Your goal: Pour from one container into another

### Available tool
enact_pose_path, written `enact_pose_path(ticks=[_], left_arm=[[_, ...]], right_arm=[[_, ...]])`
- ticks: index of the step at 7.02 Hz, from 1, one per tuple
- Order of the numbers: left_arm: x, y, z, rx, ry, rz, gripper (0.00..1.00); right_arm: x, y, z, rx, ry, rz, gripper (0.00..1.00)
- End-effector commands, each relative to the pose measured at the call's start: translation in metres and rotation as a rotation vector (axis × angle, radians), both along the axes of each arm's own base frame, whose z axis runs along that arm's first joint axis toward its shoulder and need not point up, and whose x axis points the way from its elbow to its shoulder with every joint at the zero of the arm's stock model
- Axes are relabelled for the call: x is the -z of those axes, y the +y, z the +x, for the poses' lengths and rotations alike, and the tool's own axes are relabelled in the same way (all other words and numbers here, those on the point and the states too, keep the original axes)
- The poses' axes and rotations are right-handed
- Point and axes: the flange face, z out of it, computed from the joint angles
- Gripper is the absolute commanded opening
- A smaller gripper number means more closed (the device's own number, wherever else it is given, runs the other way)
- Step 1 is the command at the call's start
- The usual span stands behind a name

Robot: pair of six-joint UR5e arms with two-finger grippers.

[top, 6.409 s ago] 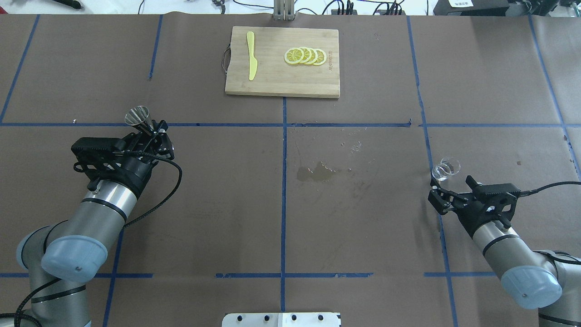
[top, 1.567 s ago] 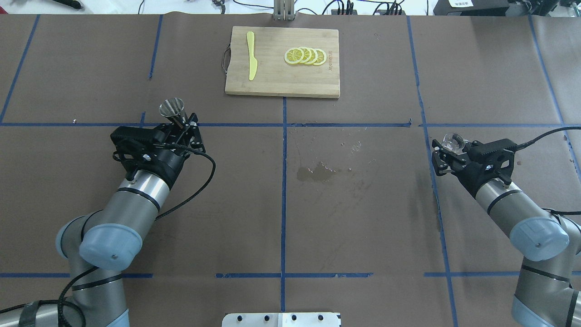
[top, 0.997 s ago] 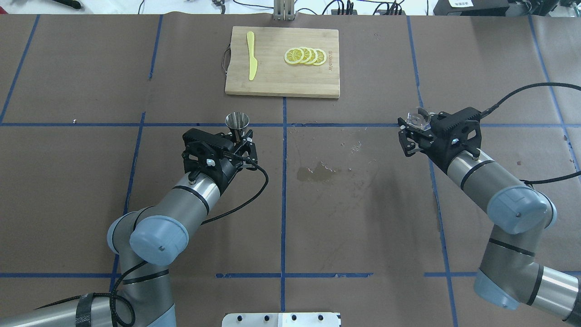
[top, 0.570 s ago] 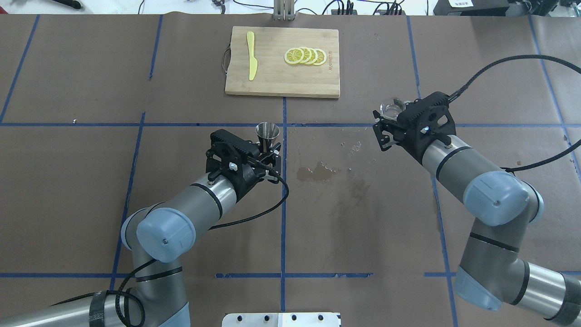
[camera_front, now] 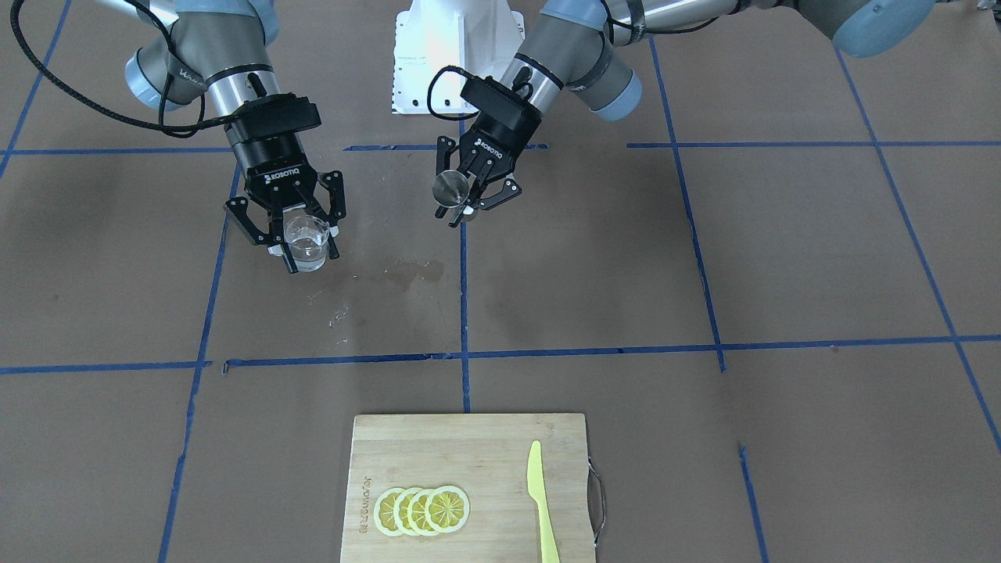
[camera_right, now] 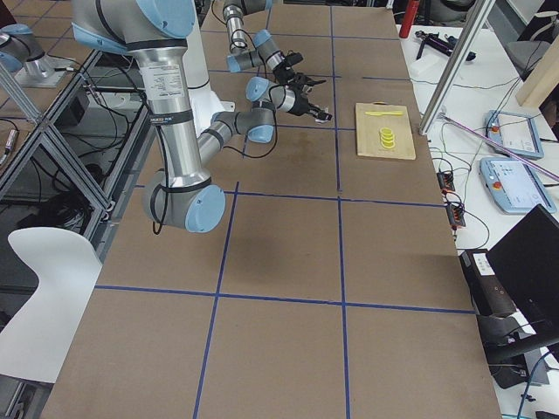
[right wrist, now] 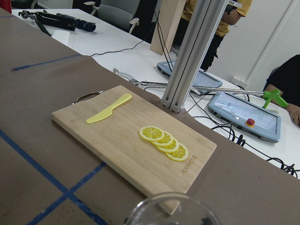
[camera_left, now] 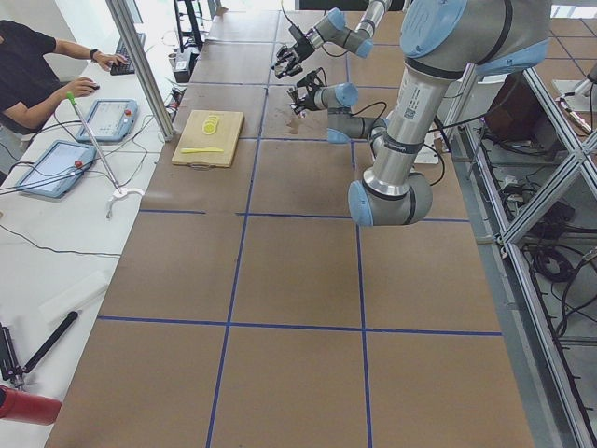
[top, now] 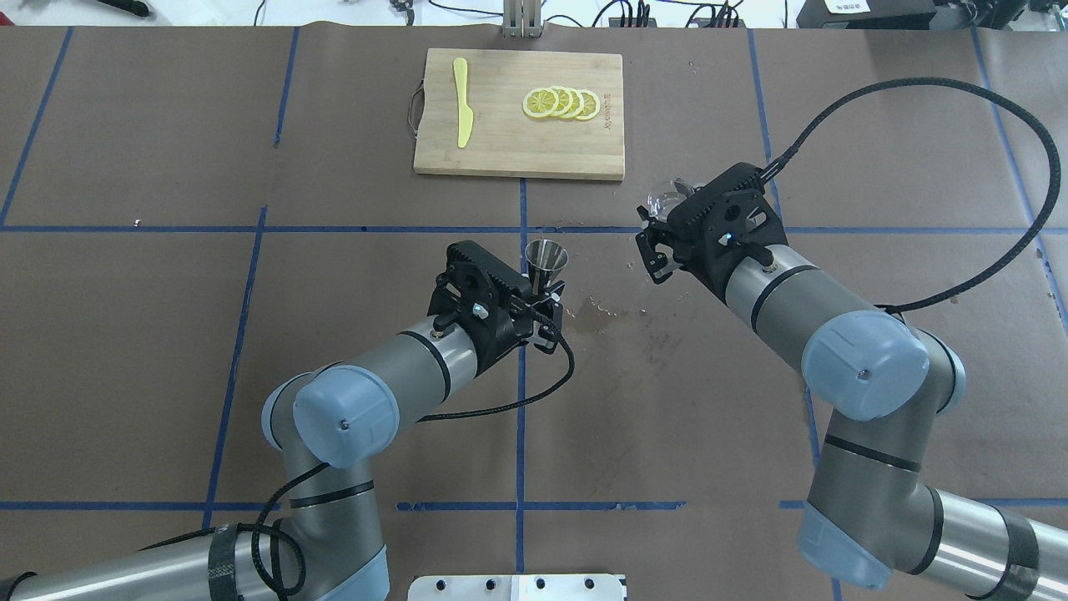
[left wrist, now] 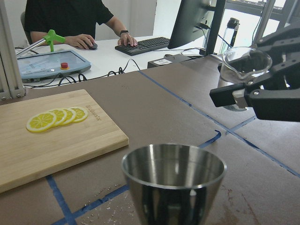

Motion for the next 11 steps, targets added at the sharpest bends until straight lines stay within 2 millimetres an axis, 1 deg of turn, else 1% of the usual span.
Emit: enact_pose_path(ticks=[1,3,4,5,6,7,8,9,10,11], left_arm=[[-0.005,-0.002,0.013,-0.024,-0.02,-0.005,0.0],[-0.003,-0.009,0.032,-0.024,-0.039,-0.011,0.0],[-0.003,-0.009,0.034,-0.024,-0.041,-0.012,0.0],[0.001,-0.009,0.034,-0.024,-0.037,-0.01,0.0],[0.006,-0.01,0.034,-0.022,-0.029,-0.008,0.0],[0.014,-0.01,0.034,-0.022,-0.019,-0.004,0.0],[0.014,-0.011,0.033,-0.021,-0.019,-0.004,0.0],[0.014,-0.01,0.034,-0.022,-0.019,-0.004,0.0],[0.016,-0.01,0.033,-0.022,-0.012,-0.002,0.0],[0.016,-0.011,0.033,-0.021,-0.012,-0.002,0.0]], right_arm=[[0.02,0.009,0.01,0.016,0.084,0.03,0.0],[0.024,0.011,0.012,0.017,0.116,0.051,0.0],[0.028,0.011,0.012,0.015,0.143,0.08,0.0],[0.036,0.009,0.008,0.014,0.168,0.091,0.0],[0.05,0.009,0.0,0.007,0.199,0.09,0.0],[0.062,0.013,-0.008,-0.002,0.248,0.12,0.0],[0.068,0.017,-0.013,0.005,0.27,0.142,0.0],[0.07,0.02,-0.017,0.012,0.277,0.142,0.0],[0.07,0.02,-0.018,0.013,0.281,0.144,0.0],[0.069,0.026,-0.022,0.009,0.305,0.159,0.0]])
